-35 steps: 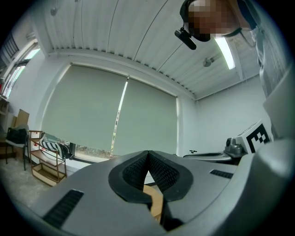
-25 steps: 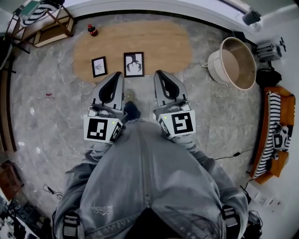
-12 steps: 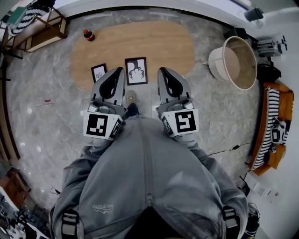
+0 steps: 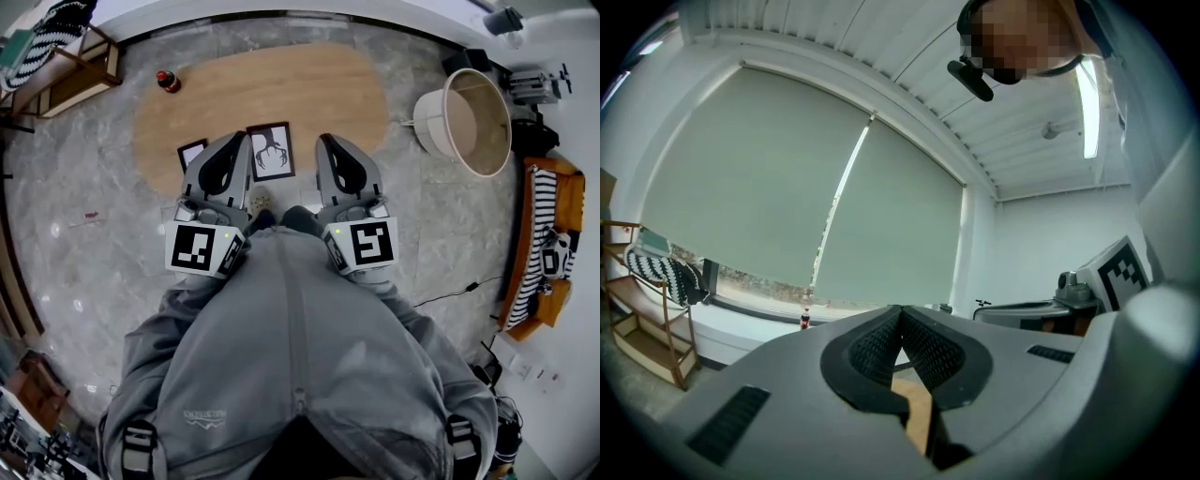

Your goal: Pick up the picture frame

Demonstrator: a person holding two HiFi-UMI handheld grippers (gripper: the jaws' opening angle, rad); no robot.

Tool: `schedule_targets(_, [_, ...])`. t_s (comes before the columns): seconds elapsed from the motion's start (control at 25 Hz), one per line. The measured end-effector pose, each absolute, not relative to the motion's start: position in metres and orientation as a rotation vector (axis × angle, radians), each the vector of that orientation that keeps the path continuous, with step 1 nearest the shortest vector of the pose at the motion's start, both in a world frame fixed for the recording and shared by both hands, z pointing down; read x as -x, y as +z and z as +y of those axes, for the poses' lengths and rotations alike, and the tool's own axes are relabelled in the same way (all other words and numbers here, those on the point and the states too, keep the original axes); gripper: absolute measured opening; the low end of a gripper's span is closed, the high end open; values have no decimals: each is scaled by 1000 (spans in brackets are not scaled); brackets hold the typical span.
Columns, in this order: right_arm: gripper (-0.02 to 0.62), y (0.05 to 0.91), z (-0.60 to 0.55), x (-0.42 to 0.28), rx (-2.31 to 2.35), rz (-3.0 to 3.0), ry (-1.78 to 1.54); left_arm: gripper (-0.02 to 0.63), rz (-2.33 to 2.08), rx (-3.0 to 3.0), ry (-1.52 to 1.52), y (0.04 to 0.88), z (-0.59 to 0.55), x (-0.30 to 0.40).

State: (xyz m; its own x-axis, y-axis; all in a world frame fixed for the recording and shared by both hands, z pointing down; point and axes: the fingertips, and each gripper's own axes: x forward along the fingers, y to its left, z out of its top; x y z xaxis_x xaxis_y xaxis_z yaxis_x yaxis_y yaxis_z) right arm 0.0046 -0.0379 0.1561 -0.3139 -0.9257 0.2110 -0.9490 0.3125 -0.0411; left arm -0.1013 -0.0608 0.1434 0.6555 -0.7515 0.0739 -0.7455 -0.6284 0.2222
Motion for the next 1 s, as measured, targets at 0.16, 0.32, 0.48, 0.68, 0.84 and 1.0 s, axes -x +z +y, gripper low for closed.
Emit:
schedule_targets(0.16, [32, 159, -48, -6, -1735, -2409, 245, 17, -1205, -2629, -35, 149, -75, 100])
schedule_targets(0.32, [32, 164, -52, -11, -1725, -2406, 262, 17, -1210, -2617, -35, 153, -82, 94])
schedule_targets(0.48, [32, 164, -64, -14, -1693, -2415, 273, 17, -1230, -2605, -24, 151, -92, 91])
schedule_targets(0.68, [32, 168, -81, -10, -1652, -2438, 274, 17, -1255, -2599, -6, 153, -108, 92])
schedule_targets(0.84, [32, 181, -87, -8, -1616, -2447, 298, 17, -1270, -2576, 10, 163, -116, 92])
schedule_targets(1.0, [32, 198, -93, -12, -1612, -2437, 356, 17, -1273, -2551, 47, 179, -125, 90])
